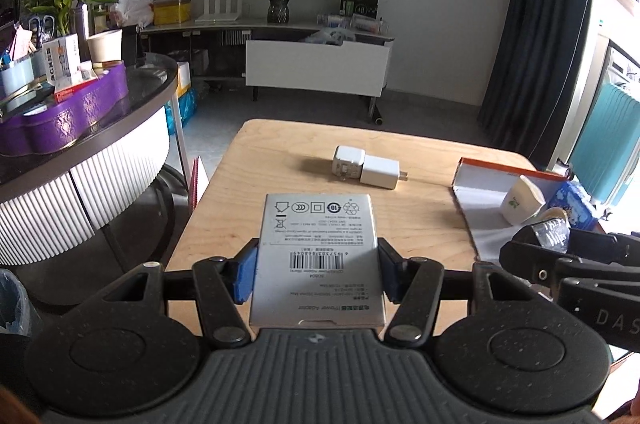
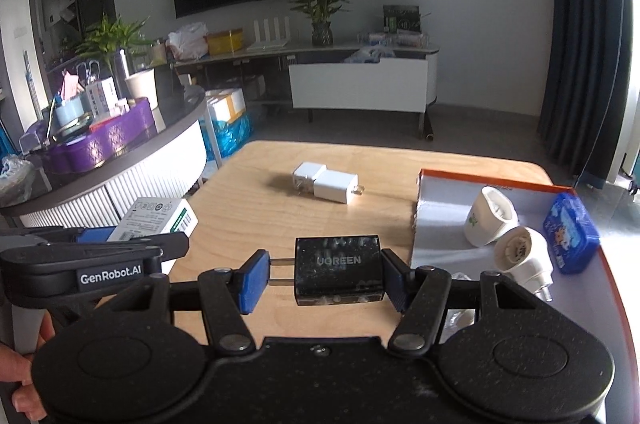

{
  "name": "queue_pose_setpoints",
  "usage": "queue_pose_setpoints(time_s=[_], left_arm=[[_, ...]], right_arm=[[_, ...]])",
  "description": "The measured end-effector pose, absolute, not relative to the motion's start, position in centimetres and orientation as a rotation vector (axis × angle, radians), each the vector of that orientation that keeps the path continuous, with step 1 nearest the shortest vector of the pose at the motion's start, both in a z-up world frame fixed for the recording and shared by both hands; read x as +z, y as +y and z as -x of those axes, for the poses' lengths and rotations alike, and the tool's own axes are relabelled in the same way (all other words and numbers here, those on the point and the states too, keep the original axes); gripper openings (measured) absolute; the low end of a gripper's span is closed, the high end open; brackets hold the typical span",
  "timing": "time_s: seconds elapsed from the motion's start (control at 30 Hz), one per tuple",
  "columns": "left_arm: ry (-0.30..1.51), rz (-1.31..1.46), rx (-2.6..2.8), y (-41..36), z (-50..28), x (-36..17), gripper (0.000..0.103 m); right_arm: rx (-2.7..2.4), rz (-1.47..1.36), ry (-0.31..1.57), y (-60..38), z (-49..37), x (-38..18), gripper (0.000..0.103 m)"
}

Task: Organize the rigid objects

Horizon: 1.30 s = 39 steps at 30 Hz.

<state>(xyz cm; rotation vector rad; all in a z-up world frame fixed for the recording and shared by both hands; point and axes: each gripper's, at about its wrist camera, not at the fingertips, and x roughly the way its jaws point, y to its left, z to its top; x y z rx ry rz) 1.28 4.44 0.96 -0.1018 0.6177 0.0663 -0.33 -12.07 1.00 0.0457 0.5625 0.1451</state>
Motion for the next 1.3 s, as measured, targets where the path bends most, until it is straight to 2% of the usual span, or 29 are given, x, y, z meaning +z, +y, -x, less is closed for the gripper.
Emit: queue_pose_setpoints(time_s=[1.3], left_arm=[[0.608, 0.091, -0.070, 0.3, 0.7, 1.5, 0.059]], right_arm=[[0.018, -0.085, 0.501, -16.9, 4.4, 2.5, 0.073]])
